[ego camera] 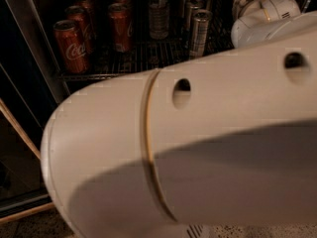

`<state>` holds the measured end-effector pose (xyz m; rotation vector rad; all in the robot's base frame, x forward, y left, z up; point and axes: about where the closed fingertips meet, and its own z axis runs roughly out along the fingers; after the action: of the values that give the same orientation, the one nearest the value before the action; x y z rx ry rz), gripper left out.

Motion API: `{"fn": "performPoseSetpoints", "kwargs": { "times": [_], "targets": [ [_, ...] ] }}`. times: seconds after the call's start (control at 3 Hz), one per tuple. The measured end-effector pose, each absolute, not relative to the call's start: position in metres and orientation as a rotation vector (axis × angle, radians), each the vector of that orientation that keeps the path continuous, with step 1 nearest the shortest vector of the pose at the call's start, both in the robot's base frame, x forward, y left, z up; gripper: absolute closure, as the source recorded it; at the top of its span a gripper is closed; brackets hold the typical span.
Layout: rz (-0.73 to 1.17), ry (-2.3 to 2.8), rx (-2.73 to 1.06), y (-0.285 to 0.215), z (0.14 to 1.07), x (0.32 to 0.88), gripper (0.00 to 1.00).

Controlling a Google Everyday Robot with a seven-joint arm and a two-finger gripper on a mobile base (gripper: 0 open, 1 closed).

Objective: Pick pepsi can from top shelf of fridge

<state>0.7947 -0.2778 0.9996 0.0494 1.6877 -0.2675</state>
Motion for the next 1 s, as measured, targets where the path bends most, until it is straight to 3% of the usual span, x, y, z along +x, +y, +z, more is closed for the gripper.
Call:
{"fn": "performPoseSetpoints", "kwargs": {
  "times": [1.0],
  "targets": [
    [-0.199,1.716,0.082,-0.2827,0.993,0.7983,0.55]
  ]
}}
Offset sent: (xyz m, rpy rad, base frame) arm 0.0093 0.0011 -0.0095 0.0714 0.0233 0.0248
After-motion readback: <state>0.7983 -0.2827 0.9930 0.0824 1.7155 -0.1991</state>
